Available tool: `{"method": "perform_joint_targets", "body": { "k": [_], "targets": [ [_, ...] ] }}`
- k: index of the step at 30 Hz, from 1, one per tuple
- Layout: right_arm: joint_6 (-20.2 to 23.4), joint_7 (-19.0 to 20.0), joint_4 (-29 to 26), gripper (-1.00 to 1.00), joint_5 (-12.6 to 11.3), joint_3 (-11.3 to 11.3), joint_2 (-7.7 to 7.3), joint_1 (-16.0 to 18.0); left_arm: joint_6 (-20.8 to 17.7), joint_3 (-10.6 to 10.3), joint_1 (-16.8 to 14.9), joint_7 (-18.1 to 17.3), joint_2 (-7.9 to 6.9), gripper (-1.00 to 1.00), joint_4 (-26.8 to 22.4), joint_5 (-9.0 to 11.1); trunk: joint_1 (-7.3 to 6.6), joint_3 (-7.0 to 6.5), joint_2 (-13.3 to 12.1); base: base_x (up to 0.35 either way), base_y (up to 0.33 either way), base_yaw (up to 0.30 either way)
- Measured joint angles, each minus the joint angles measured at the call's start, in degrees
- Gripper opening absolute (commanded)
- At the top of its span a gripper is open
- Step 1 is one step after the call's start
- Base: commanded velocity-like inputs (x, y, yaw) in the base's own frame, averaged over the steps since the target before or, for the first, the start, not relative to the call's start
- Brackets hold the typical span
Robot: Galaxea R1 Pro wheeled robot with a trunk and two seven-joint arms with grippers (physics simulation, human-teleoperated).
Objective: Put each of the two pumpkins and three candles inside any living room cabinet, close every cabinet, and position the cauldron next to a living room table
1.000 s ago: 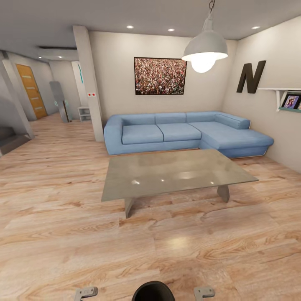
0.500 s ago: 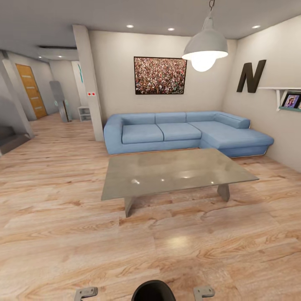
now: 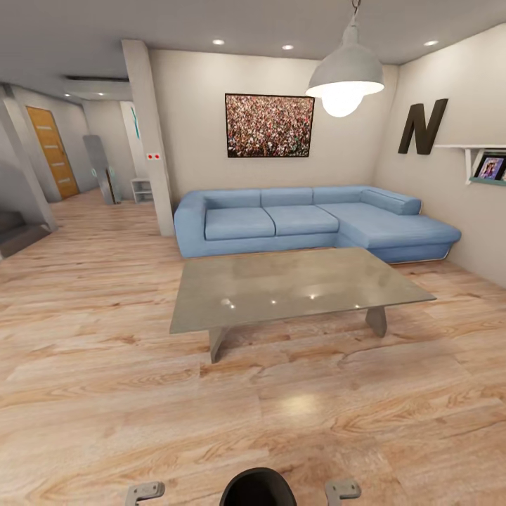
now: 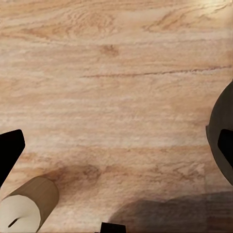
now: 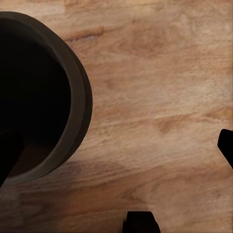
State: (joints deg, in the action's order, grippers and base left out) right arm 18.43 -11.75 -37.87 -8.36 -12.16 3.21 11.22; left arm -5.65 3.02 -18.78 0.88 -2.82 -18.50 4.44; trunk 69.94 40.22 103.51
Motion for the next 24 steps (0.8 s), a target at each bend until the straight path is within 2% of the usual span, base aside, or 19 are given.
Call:
{"method": "perform_joint_targets", "body": {
  "k": [5, 7, 12, 14, 16, 17, 20, 24],
  "targets": [
    [-0.3, 0.0, -0.3, 1.0, 0.0, 0.0, 0.06, 0.0, 0.6, 0.0, 0.0, -0.2, 0.01, 1.0, 0.0, 0.0, 0.0, 0.0, 0.0, 0.0, 0.0, 0.0],
    [-0.5, -0.1, -0.6, 1.0, 0.0, 0.0, 0.09, 0.0, 0.5, 0.1, 0.0, -0.1, 0.14, 1.0, -0.1, 0.0, 0.43, 0.35, 0.8, 0.0, 0.0, 0.0],
    [0.2, -0.2, -0.8, 1.0, -0.1, -0.1, 0.47, 0.0, -1.4, 0.1, -0.2, 0.9, 2.03, 1.0, -1.8, 0.2, 1.53, 1.25, 2.8, 0.0, 0.0, 0.0],
    [2.3, -0.3, -1.7, 1.0, -0.2, 0.0, 1.63, 0.0, -4.7, 0.2, -0.3, 2.3, 2.51, 1.0, -5.6, 0.2, 1.76, 1.43, 3.2, 0.0, 0.0, 0.0],
    [7.4, -0.4, -4.4, 1.0, -0.3, 0.2, 3.16, 0.8, -11.5, 0.2, -0.4, 3.5, 2.99, 1.0, -12.3, 0.2, 1.75, 1.42, 3.2, 0.0, 0.0, 0.0],
    [8.8, -0.4, -5.4, 1.0, -0.3, 0.3, 3.44, 1.1, -13.5, 0.1, -0.4, 3.7, 3.16, 1.0, -14.3, 0.2, 1.76, 1.43, 3.2, 0.0, 0.0, 0.0],
    [15.2, -0.6, -10.6, 1.0, -0.2, 0.5, 4.24, 2.3, -23.1, 0.0, -0.4, 4.4, 4.86, 1.0, -23.1, 0.3, 2.19, 1.78, 4.0, 0.0, 0.0, 0.0],
    [15.8, -0.6, -11.6, 1.0, -0.2, 0.5, 4.55, 2.6, -25.1, 0.0, -0.4, 4.6, 5.85, 1.0, -24.7, 0.3, 3.07, 2.51, 5.6, 0.0, 0.0, 0.0]
  ]
}}
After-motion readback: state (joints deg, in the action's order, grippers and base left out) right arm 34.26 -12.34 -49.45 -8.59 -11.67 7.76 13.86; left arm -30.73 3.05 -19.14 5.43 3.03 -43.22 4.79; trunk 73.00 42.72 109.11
